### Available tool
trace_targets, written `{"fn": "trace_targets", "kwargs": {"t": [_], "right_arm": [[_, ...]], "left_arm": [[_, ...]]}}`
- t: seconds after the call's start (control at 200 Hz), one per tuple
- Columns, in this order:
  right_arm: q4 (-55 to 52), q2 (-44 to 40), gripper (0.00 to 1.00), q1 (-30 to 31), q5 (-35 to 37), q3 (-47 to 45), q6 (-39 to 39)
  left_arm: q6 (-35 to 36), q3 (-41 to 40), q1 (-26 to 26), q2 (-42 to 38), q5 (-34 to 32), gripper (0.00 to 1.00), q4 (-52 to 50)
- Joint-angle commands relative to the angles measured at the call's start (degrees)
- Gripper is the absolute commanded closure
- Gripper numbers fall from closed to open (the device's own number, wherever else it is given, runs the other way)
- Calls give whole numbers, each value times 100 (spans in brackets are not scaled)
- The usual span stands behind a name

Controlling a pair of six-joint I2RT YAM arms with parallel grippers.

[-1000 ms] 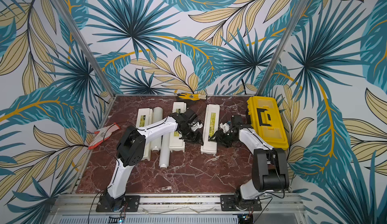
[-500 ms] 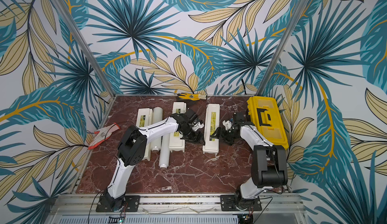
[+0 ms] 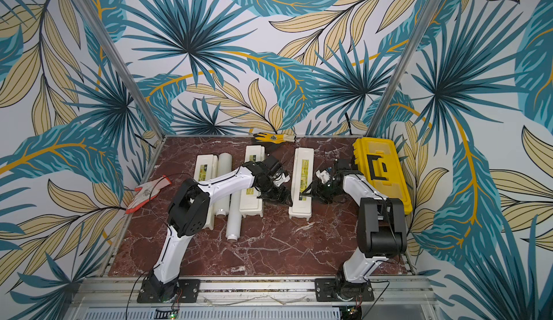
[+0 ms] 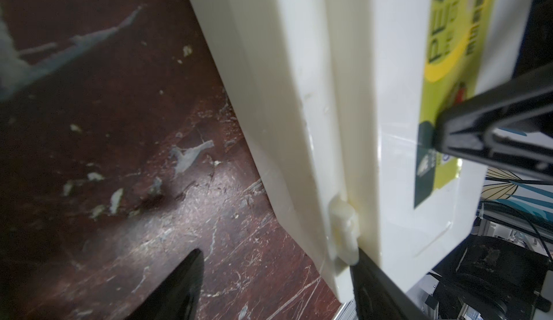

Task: Put plastic wrap rolls into dispensers
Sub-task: Close the lid on the plastic wrap cutting box.

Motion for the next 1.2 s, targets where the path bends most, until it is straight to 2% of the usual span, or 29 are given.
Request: {"fn": "trace_targets", "kwargs": {"t": [0.0,0.13,0.25,0.34,0.421,0.546,0.576,0.591,0.761,0.891,1.192], "right_arm": [[-333,388,52,57,1418,-167,-204],[-66,65,32,31,1224,70,-177],[-26,-161,22,30,1259,509,-85],[77,-282,19,31,1280,755,88],[90,-368,17,69,1535,896,212],[-47,-512,13,272,2335,1030,476],[-81,-538,3,358,2491,1058,517],[-101,-547,1,407,2579,1081,545],[-218,-560,1,1054,3608,1222,829],[-575,-239,1,1503,4570,1603,1209],[-732,367,1,1875,4960,2121,1460]], "left_arm": [[-54,76,-10,216,-121,23,166],[-64,-120,-5,222,-136,26,167],[-90,-190,-4,222,-130,27,166],[-106,-158,-3,207,-133,28,166],[-119,-105,-1,159,-135,28,166],[-96,22,-8,20,-205,27,166],[-95,53,-8,-23,-257,25,166],[-95,69,-11,-52,-296,25,166],[-23,337,-2,-293,-530,22,166],[49,594,12,-418,-642,22,166],[281,557,31,-820,-758,21,219]]}}
